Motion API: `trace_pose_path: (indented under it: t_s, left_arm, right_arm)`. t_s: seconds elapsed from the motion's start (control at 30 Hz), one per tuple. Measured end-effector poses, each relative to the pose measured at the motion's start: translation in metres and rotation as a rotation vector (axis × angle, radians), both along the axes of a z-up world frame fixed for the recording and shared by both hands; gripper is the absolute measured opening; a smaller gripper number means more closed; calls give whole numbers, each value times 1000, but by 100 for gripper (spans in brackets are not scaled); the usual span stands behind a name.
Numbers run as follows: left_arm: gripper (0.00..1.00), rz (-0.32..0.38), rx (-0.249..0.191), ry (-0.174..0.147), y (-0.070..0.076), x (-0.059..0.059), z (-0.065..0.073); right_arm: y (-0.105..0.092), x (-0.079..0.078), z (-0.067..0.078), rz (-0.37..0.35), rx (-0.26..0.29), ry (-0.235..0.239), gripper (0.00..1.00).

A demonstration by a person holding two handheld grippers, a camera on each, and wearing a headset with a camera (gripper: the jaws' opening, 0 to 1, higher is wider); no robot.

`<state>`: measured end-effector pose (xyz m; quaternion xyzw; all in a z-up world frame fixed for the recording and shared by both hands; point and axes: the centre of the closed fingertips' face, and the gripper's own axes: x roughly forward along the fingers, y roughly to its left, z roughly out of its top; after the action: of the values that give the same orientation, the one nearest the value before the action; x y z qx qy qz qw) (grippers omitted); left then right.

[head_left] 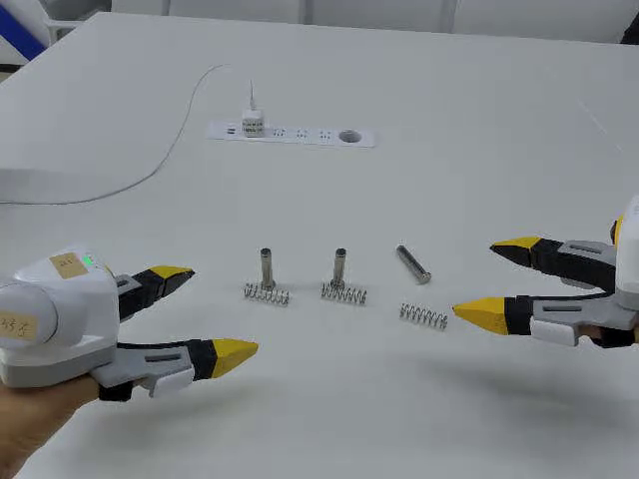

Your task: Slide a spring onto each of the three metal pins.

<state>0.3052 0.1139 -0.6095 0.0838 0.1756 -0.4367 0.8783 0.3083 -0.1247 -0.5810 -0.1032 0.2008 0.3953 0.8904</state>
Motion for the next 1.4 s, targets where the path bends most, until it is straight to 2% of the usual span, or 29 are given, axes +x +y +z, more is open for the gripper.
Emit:
trace_pose_path:
  t_s: [0.3,0.43,0.5,0.7,0.97,1.1,1.13,1.2,1.4]
  left_arm:
    - [73,2,-2,-1,-1,-1,-1]
    - [73,4,-4,-1,0,-1,0]
    - [73,4,-4,-2,0,-1,0]
    - [72,6,-8,0,0,-1,0]
    - [72,7,-9,2,-1,-1,-1]
    - [72,9,-11,3,0,-1,-1]
    - [72,10,-11,4,0,-1,-1]
    - [71,9,-13,5,0,-1,-1]
    - [71,9,-13,7,0,-1,-2]
  right_arm:
    - [5,17,3,-20,-23,10,58]
    - [9,28,-1,-38,-51,29,54]
    - [9,33,-3,-47,-82,30,52]
    - [20,51,-6,-62,-117,55,47]
    - [24,73,-19,-121,-165,116,40]
    - [29,83,-23,-144,-182,132,35]
    - [29,84,-24,-150,-189,136,34]
    - [27,88,-30,-172,-243,147,32]
    - [35,94,-39,-197,-262,183,27]
